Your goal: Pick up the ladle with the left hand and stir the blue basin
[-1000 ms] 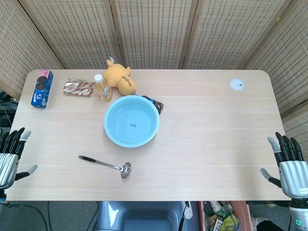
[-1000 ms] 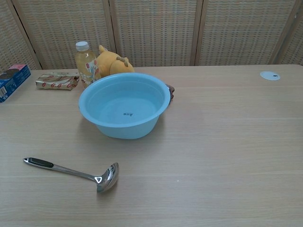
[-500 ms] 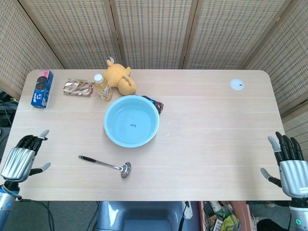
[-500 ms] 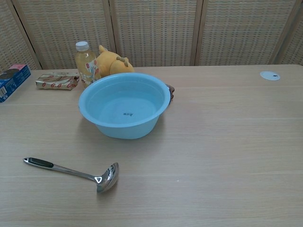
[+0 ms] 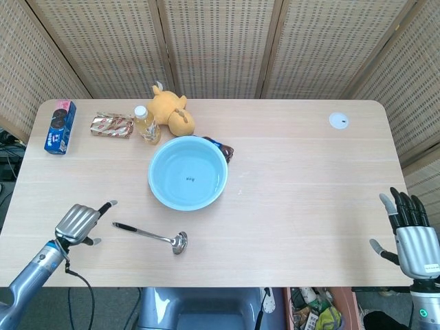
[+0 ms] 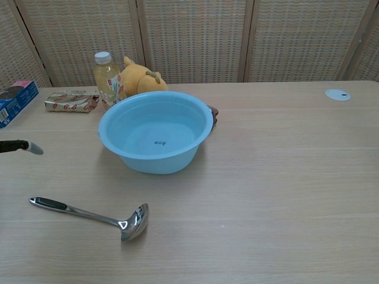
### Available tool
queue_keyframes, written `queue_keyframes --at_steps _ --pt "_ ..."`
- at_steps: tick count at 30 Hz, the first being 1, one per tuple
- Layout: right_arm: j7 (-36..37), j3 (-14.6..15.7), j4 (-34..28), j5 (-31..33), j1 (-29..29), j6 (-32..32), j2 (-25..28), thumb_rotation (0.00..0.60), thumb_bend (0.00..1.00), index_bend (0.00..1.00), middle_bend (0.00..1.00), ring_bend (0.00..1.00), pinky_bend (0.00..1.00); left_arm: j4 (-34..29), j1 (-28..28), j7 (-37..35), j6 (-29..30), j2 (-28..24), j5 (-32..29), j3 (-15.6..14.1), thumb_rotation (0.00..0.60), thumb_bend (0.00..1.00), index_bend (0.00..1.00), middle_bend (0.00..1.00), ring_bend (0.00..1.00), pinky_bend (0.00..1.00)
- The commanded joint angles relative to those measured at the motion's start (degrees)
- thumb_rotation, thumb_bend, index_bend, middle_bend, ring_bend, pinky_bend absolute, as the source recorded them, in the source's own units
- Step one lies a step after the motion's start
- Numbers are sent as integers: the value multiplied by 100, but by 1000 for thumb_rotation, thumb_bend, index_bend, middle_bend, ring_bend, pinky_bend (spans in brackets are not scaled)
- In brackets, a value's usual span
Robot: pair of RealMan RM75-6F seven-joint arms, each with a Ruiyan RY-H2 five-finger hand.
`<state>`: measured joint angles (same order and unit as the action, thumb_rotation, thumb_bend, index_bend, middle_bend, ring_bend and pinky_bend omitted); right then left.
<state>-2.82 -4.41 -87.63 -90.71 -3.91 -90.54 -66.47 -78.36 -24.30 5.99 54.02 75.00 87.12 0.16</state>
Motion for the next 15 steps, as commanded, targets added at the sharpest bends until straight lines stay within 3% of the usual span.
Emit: queue_keyframes --at_steps 1,3,8,15 --pt "3 3 -2 19 -12 34 5 600 0 0 0 0 0 254 -162 28 -210 244 -149 -14 600 92 257 1000 1000 1000" --pt "11 5 -8 37 -20 65 10 600 0 0 0 0 0 375 -220 -7 -284 358 -165 -35 600 92 323 1000 1000 1000" --pt "18 4 -30 84 -36 129 30 600 0 0 0 0 0 543 -333 57 -380 580 -222 -46 600 93 365 1000 1000 1000" --pt "21 12 -60 129 -45 191 58 600 0 0 0 0 0 703 -386 136 -329 844 -270 -59 600 229 394 1000 1000 1000"
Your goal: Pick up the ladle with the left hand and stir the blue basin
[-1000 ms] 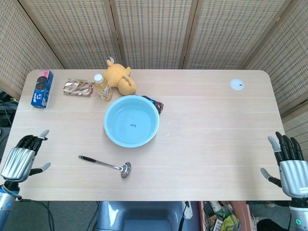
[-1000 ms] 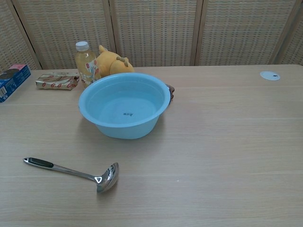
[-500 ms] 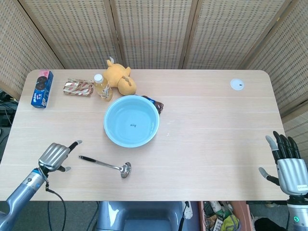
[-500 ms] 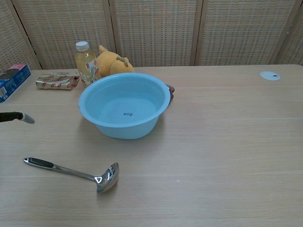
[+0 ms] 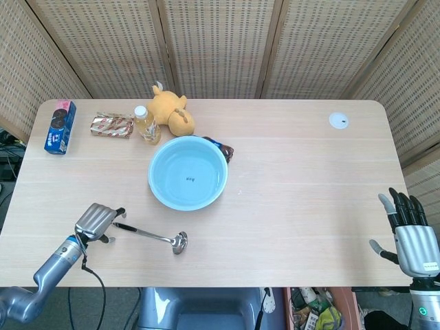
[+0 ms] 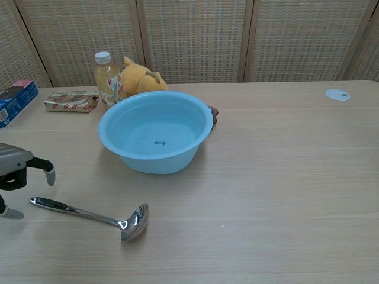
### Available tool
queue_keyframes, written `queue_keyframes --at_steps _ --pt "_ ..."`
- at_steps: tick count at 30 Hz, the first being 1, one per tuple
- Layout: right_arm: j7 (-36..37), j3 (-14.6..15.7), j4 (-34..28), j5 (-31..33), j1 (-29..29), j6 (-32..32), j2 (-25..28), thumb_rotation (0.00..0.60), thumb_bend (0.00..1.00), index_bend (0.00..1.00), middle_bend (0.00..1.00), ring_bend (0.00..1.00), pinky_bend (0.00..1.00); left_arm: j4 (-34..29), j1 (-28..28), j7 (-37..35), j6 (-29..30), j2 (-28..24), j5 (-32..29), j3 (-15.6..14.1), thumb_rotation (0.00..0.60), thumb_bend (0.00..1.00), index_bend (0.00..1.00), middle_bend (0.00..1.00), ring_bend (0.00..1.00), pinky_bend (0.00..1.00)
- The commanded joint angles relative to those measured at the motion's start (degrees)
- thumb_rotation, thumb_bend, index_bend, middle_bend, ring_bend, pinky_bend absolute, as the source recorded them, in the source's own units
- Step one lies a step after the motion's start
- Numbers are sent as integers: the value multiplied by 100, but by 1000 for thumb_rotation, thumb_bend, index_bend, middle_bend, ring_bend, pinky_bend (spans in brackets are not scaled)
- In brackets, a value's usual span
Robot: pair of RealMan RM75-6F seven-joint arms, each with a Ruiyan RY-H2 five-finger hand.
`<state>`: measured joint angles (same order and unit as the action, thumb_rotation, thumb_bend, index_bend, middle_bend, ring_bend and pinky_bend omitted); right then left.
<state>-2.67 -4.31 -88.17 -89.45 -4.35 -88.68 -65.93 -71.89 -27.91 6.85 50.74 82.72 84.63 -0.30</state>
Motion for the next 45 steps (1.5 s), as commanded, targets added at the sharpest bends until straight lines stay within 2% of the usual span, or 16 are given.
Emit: queue_keyframes --at_steps 1,7,28,45 --pt "12 3 -7 3 -1 6 7 600 0 0 0 0 0 75 -34 72 -10 102 -38 -15 600 242 400 1000 1000 1000" --pt "43 12 -28 5 -6 27 32 600 0 0 0 0 0 161 -100 200 -24 292 -154 14 600 287 431 1000 1000 1000" --pt "80 28 -88 75 -20 125 97 600 0 0 0 0 0 60 -369 836 -318 582 -567 7 600 287 454 1000 1000 1000" --pt "139 40 -106 95 -33 176 124 600 0 0 0 0 0 151 -431 1073 -372 726 -809 -12 600 304 488 1000 1000 1000"
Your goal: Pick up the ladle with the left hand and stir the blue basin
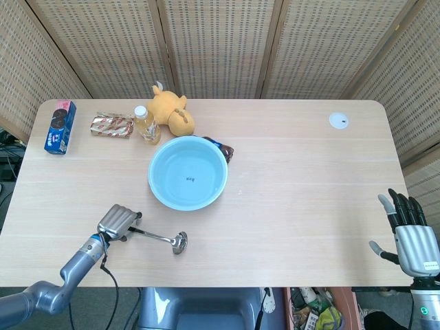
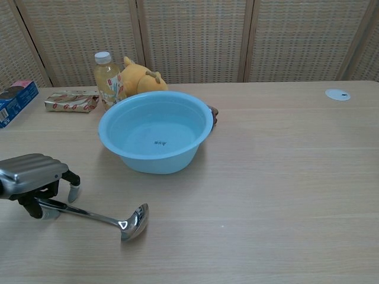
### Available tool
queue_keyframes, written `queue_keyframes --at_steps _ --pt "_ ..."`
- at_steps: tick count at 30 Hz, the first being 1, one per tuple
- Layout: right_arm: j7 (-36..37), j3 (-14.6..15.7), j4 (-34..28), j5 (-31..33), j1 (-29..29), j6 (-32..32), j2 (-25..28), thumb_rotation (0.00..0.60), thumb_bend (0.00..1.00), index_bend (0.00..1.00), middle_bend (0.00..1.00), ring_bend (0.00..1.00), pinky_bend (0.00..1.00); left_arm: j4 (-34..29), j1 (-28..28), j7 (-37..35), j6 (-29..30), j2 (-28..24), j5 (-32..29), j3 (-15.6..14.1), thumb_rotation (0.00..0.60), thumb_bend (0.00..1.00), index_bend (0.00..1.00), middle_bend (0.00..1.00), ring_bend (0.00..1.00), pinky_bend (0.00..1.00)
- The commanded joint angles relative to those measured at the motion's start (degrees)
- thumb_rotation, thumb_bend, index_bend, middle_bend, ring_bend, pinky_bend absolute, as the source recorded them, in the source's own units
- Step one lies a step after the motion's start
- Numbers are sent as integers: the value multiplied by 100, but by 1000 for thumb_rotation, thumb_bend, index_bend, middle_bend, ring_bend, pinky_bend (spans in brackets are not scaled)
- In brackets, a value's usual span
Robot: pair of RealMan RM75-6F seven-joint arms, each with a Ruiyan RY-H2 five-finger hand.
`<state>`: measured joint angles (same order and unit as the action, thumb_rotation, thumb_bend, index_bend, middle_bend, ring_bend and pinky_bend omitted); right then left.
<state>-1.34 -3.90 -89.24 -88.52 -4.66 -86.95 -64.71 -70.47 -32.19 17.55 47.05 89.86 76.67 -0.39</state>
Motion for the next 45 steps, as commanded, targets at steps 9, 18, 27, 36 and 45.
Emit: queue_keyframes --at_steps 9,18,27,36,45 --pt "32 7 -8 10 -9 29 18 600 0 0 0 0 0 -50 -6 135 -1 -34 -122 -48 600 382 618 1000 1000 1000" --pt "25 11 -33 10 -10 34 27 600 0 0 0 0 0 -705 92 114 596 -548 170 -26 600 384 624 1000 1000 1000" --pt "32 11 -45 30 -14 55 36 600 0 0 0 0 0 -1869 87 215 1143 -1410 337 238 600 404 649 1000 1000 1000" --pt "-8 1 -38 83 -29 103 19 600 0 0 0 0 0 -3011 -126 326 1188 -2272 -91 771 600 412 659 1000 1000 1000" --pt "-122 -64 -23 183 -46 112 3 600 0 0 0 0 0 -3268 -898 603 420 -2896 -1543 1497 600 417 670 1000 1000 1000"
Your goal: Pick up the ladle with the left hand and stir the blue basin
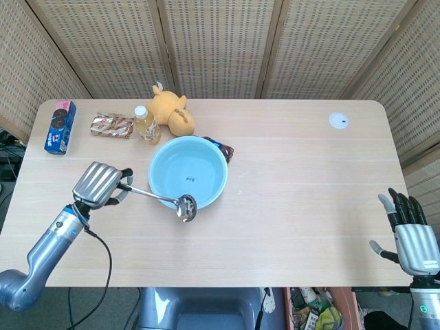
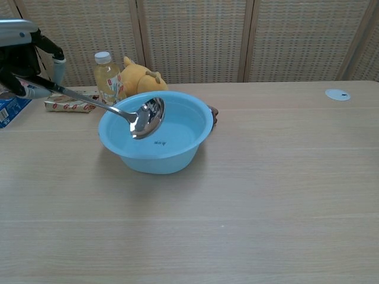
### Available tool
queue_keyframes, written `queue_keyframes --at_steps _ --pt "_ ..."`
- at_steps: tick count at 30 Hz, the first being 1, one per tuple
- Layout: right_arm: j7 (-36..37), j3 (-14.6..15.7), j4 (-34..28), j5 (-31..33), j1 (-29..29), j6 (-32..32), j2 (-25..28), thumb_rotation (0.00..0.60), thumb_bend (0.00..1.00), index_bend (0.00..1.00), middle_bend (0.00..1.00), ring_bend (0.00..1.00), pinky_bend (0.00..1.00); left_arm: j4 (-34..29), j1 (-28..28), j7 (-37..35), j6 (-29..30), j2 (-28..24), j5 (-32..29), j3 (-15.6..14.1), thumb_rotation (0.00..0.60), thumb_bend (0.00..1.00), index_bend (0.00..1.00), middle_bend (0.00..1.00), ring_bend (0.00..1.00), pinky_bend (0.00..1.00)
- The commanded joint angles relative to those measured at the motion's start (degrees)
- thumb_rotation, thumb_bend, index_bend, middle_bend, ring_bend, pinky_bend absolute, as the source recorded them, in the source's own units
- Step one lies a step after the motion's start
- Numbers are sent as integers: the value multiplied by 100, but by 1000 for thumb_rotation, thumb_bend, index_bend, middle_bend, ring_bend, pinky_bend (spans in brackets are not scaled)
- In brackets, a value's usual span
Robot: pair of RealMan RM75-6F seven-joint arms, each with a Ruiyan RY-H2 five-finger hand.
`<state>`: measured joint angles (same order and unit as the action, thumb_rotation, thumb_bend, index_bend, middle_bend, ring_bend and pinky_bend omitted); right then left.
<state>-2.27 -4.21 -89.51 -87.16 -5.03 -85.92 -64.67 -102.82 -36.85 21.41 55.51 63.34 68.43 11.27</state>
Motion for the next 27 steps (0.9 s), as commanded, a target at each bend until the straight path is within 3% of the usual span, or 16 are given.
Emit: queue_keyframes --at_steps 1,12,17,27 --pt "-51 -55 7 75 -14 6 -5 600 0 0 0 0 0 18 -548 328 -514 -260 -906 370 600 418 671 1000 1000 1000" --pt "6 -149 98 278 -69 131 -22 600 0 0 0 0 0 812 -1709 1380 -1417 -5 -2739 196 600 421 676 1000 1000 1000" --pt "12 -221 219 500 -79 226 -43 600 0 0 0 0 0 1397 -2397 1838 -1624 398 -3675 -65 600 421 676 1000 1000 1000" --pt "189 -250 284 487 -66 175 0 600 0 0 0 0 0 2598 -3320 2622 -1820 1460 -4610 -796 600 422 677 1000 1000 1000"
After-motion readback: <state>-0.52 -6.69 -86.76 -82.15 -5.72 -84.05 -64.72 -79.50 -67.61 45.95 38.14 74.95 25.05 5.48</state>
